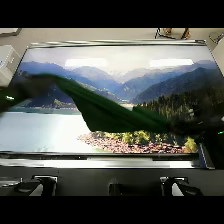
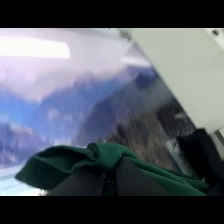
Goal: Fold the clothes and pants, and hang the long-sleeved shirts on hangers.
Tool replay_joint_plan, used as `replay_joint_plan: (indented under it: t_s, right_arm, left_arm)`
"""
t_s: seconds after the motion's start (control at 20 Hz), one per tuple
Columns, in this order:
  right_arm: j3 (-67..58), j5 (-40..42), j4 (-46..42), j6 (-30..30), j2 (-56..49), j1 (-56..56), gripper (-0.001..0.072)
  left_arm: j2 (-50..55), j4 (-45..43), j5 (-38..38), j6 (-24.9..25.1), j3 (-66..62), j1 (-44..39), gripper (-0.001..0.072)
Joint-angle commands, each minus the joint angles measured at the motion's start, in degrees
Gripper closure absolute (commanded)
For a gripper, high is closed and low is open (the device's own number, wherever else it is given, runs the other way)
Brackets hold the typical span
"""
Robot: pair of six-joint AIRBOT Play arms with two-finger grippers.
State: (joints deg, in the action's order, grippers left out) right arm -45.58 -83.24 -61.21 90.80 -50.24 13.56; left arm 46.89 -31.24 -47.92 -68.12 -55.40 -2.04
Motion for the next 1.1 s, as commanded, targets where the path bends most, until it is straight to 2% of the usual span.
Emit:
replay_joint_plan:
  t_s: [0.0,0.05,0.15,0.2,0.35,0.55,0.65,0.75,0.9,1.0,1.05]
  right_arm:
    - [17.9,15.8,4.1,0.1,-2.3,-5.6,0.0647]
    - [18.6,18.4,5.3,0.1,-3.3,-6.7,0.0526]
    - [16.5,19.0,7.3,-0.3,-4.0,-6.2,0.0097]
    - [13.1,17.3,6.9,-1.7,-4.0,-5.8,0.0051]
    - [-3.5,10.7,4.3,-3.7,-4.0,-2.1,0.0013]
    - [-20.1,11.0,1.7,-5.6,-10.3,1.2,0.0006]
    - [-20.5,10.2,5.0,-7.7,-17.3,-1.3,0.0004]
    - [-20.5,10.5,4.8,-8.7,-25.8,-6.5,0.0004]
    - [-20.5,14.3,5.3,-8.5,-37.3,-14.5,0.0002]
    - [-20.5,15.7,5.3,-8.5,-41.6,-17.2,0.0005]
    - [-20.5,16.1,5.3,-8.0,-42.7,-17.6,0.003]
  left_arm:
    - [4.7,0.4,0.0,-0.3,15.3,-7.1,0.0684]
    - [6.0,0.4,0.0,-0.5,17.9,-8.3,0.0684]
    - [7.1,0.0,-1.1,-0.4,20.2,-9.0,0.0684]
    - [6.8,-0.4,-1.6,-0.4,20.2,-8.4,0.0684]
    - [5.3,-0.4,-2.0,-0.4,20.2,-4.1,0.0684]
    - [5.2,-0.4,-2.1,-0.4,20.2,-1.2,0.0684]
    - [5.4,-0.3,-2.0,-0.4,20.2,-1.3,0.0683]
    - [5.3,-0.2,-2.7,-0.5,20.2,-1.3,0.0684]
    - [5.2,-0.2,-5.2,-0.4,20.2,-1.3,0.0683]
    - [5.2,-0.3,-7.6,-0.4,20.2,-1.3,0.0684]
    - [5.2,-0.3,-8.2,-0.4,20.2,-1.2,0.0683]
